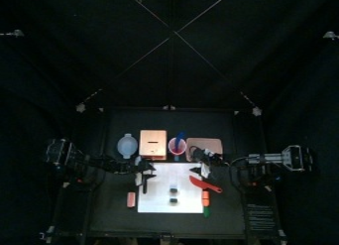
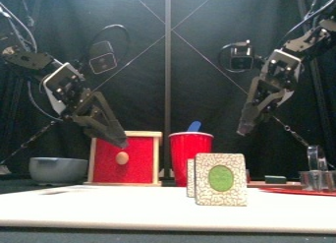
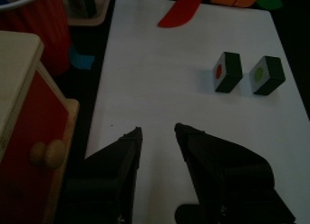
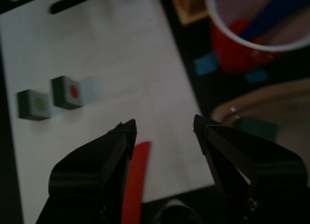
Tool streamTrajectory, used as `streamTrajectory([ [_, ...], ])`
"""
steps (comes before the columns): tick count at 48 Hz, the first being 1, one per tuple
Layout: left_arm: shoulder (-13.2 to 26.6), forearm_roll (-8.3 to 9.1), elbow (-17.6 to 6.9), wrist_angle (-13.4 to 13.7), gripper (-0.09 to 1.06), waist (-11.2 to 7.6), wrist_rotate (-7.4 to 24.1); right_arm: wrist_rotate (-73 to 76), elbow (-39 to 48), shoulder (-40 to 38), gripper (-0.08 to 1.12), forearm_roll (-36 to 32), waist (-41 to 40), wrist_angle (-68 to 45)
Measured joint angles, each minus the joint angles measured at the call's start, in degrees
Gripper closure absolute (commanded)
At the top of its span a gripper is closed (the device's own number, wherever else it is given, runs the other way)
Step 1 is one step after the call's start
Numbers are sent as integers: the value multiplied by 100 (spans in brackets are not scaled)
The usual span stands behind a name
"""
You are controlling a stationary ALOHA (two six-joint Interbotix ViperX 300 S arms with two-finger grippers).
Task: Place sushi on board then cut the sushi with the knife then place the pieces on the plate
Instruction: Place the 4 sushi pieces on the plate
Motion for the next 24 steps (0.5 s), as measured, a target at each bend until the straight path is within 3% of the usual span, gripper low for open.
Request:
streamTrajectory([
  [24,9,-44,0,0,21,9,0,0,-940,1670,17,281,1371,-501],
])
